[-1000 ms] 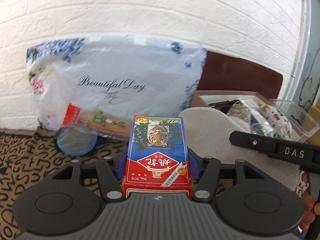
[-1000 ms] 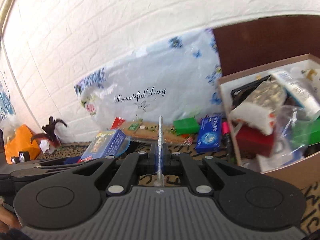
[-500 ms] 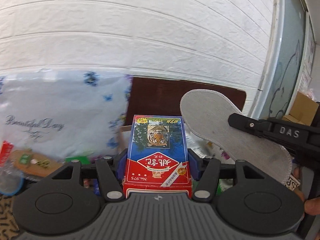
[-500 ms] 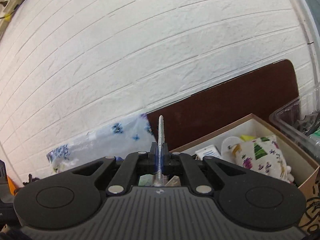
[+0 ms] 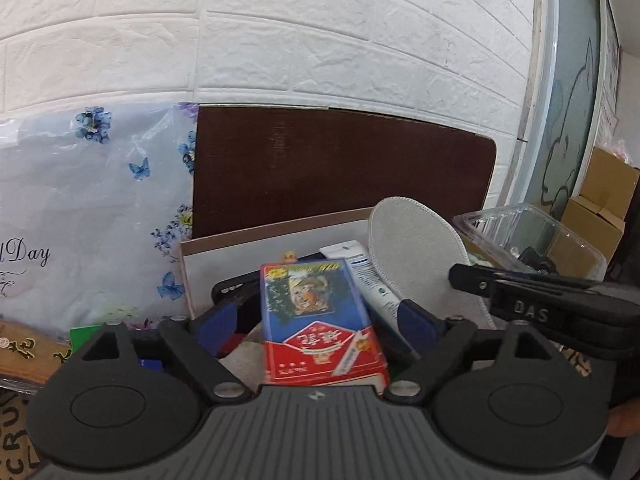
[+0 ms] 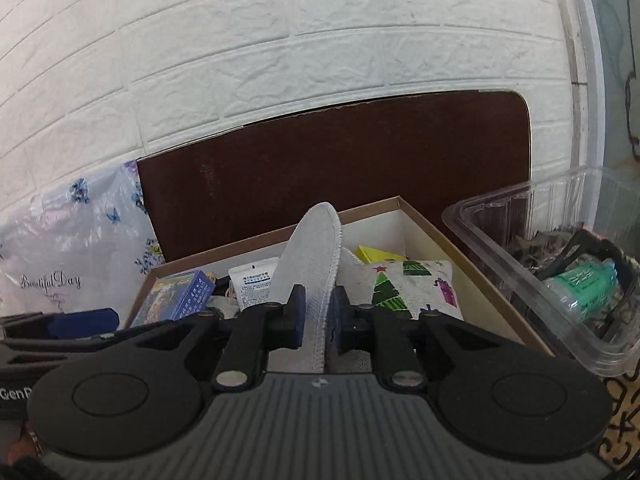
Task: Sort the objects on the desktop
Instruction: 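Carry the card box and white insole up over the cardboard box with both tools, then lower the card box and insole into the cardboard box and open both tools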
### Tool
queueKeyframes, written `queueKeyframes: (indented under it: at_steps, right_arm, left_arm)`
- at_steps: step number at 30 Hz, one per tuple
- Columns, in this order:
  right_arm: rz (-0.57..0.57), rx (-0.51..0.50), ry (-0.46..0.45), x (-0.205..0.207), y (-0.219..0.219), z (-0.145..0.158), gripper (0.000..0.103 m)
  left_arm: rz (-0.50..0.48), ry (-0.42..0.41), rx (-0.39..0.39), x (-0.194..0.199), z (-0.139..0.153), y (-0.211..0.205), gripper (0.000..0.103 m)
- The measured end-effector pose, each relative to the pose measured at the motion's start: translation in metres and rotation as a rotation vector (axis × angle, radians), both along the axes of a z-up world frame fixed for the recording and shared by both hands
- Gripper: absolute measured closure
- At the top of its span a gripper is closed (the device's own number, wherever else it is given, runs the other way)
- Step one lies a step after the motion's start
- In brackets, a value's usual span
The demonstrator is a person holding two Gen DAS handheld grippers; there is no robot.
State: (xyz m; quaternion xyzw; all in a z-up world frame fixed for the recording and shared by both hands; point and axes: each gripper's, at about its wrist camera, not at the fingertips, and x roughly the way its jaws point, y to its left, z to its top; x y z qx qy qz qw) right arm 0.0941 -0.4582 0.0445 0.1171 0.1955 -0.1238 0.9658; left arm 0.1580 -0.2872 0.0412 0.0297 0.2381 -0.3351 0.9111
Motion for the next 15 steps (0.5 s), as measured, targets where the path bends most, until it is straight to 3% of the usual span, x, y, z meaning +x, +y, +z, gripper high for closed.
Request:
queueKeyframes:
  at_steps: [2, 4, 8, 15]
  right_arm:
    - [0.002, -0.048, 0.001, -0.005, 0.004, -0.001, 0.068]
    - [-0.006, -0.081, -0.005, -0.011, 0.010, 0.002, 0.020]
    - [-0.032, -0.210, -0.038, -0.019, 0.022, 0.006, 0.018]
    - [-0.021, -0.157, -0.024, -0.028, 0.024, 0.011, 0.007]
  left_arm:
    - [0.007, 0.017, 0.012, 0.003, -0.003, 0.002, 0.011]
    - [0.022, 0.036, 0.009, 0.004, -0.005, 0.006, 0.010]
    - [0.053, 0.044, 0.003, 0.004, -0.005, 0.013, 0.008]
    - [0.073, 0.038, 0.027, -0.013, 0.002, 0.026, 0.006]
